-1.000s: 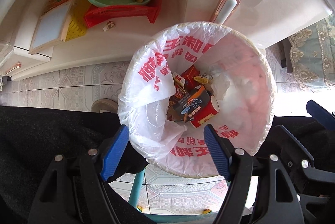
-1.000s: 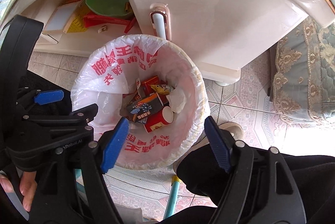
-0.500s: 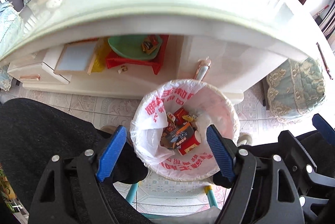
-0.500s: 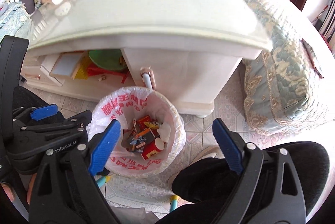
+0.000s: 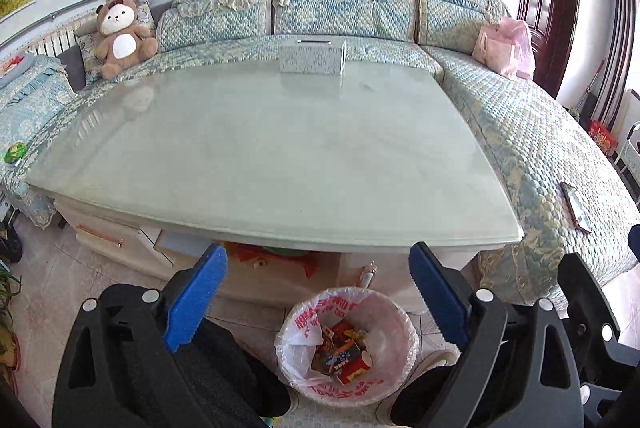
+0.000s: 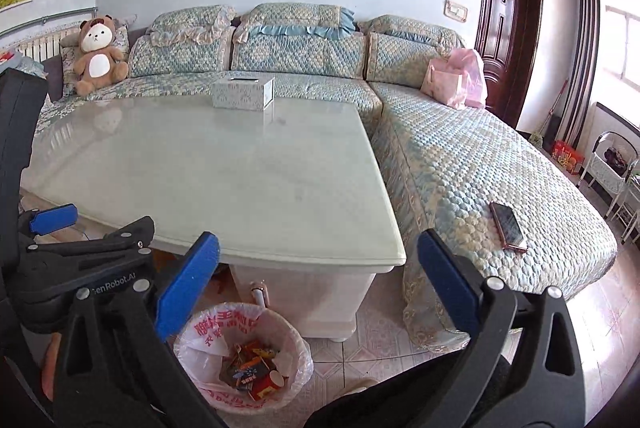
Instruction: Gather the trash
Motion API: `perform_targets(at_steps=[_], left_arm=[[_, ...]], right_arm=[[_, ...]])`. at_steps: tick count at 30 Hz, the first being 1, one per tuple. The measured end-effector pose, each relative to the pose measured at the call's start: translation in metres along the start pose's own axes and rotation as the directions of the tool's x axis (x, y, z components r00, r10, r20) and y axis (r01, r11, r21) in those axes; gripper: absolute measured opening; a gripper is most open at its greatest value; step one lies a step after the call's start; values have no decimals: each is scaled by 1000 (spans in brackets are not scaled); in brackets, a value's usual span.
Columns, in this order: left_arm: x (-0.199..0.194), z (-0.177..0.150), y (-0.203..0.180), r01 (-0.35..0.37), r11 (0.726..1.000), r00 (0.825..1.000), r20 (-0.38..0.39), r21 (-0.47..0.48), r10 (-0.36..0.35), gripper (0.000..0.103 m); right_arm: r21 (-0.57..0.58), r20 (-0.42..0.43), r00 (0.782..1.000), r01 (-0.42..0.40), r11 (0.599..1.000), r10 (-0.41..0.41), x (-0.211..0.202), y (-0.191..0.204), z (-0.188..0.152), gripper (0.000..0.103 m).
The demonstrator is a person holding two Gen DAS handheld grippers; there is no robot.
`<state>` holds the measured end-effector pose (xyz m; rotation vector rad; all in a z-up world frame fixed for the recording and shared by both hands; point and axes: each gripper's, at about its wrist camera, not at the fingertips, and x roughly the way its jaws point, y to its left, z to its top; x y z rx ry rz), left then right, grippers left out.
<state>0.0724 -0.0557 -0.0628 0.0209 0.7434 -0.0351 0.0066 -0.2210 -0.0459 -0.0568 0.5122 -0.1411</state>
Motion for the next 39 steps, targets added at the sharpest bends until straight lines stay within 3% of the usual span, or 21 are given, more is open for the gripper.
perform_targets(at_steps=[6, 12, 39], left_arm=[[-48, 18, 1, -31, 1000, 994, 108, -3, 31, 95], [-79, 25, 3, -31, 999, 987, 160, -19, 34, 96], [-92, 24, 8, -13, 1000, 989, 145, -18, 15, 96]], right_arm=[[23, 85, 996, 20, 1000, -22, -34, -5, 17, 97], [53, 123, 992, 21, 998, -27, -53, -13, 25, 97], [66, 119, 993, 21, 998, -29, -64, -12, 23, 97]])
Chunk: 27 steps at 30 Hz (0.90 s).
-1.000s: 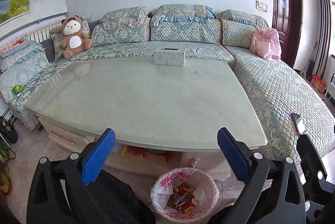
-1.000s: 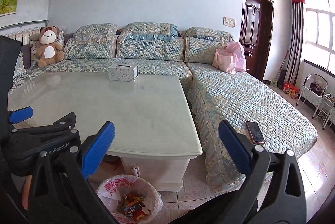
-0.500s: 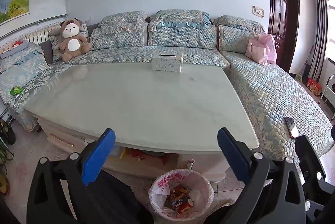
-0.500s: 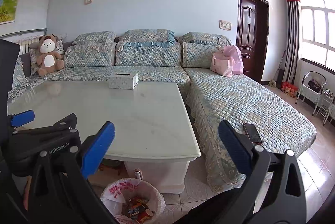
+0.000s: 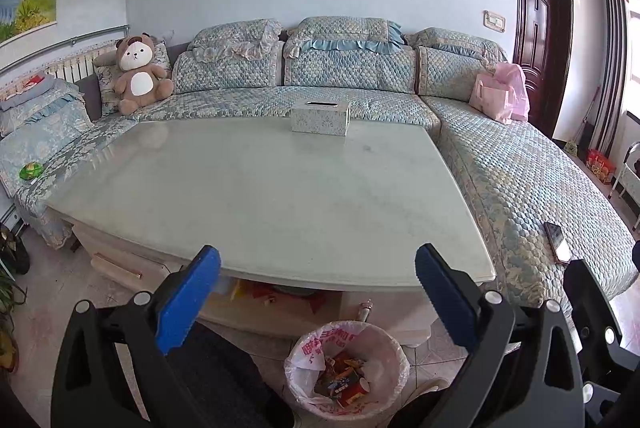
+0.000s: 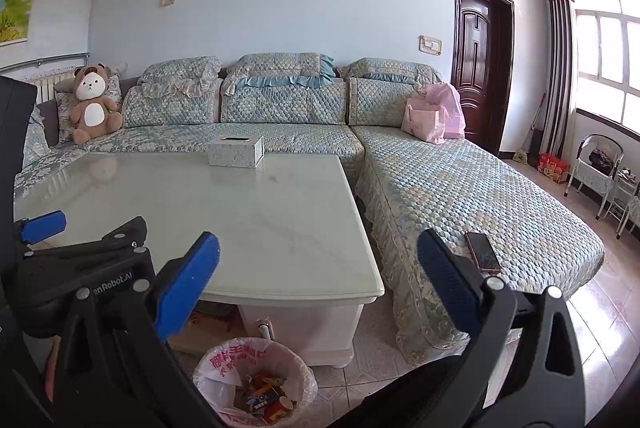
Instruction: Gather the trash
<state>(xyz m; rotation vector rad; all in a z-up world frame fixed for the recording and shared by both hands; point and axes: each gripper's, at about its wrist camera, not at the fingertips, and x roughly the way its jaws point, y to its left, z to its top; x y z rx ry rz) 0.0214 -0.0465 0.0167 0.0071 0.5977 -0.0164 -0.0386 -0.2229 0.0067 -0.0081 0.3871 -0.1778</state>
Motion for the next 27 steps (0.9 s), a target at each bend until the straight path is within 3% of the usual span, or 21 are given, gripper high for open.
perform_targets(at_steps=[27], left_arm=[[-3, -3, 3, -6, 1000, 1000, 1, -15, 6, 96]], right_arm=[[-4, 1, 1000, -4, 1000, 4, -2, 5, 0, 97]])
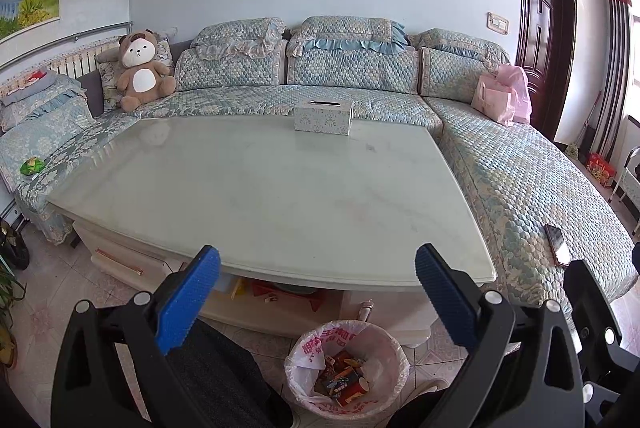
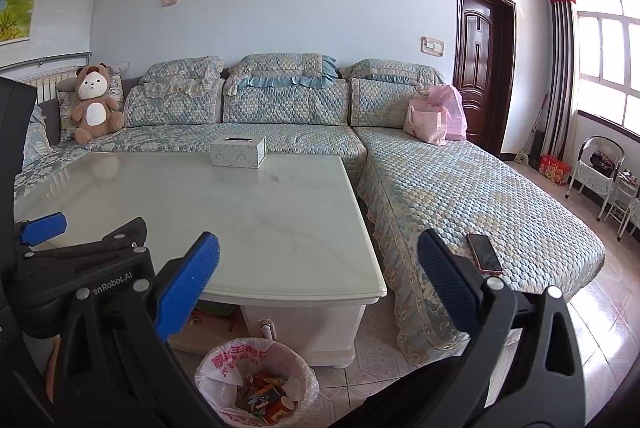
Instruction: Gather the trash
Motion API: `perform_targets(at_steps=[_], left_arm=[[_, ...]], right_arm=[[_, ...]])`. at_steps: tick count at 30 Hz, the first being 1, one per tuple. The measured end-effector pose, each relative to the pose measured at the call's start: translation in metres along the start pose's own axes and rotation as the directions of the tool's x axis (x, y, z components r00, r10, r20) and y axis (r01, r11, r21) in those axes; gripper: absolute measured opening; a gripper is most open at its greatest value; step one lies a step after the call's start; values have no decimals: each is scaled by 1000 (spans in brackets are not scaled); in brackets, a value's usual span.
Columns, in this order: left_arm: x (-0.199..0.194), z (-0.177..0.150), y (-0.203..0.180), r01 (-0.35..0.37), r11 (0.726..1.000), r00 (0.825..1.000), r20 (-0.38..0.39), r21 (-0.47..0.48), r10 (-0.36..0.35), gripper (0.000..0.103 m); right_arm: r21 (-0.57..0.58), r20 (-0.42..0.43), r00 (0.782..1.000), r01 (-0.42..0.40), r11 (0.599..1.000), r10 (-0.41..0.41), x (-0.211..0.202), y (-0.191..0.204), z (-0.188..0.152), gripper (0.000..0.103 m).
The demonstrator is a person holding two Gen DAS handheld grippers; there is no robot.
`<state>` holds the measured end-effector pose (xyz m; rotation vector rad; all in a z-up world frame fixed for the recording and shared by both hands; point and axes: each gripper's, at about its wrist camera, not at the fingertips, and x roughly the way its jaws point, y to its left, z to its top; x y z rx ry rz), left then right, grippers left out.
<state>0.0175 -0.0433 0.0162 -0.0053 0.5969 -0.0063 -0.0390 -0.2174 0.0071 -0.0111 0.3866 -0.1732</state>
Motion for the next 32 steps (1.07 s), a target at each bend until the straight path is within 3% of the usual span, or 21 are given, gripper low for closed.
perform_targets(at_steps=[32], left_arm=[[4, 0, 1, 1, 1000, 1000, -24, -18, -2, 96]], right_arm=[[-6, -4, 1000, -8, 1000, 8, 1, -7, 4, 97]])
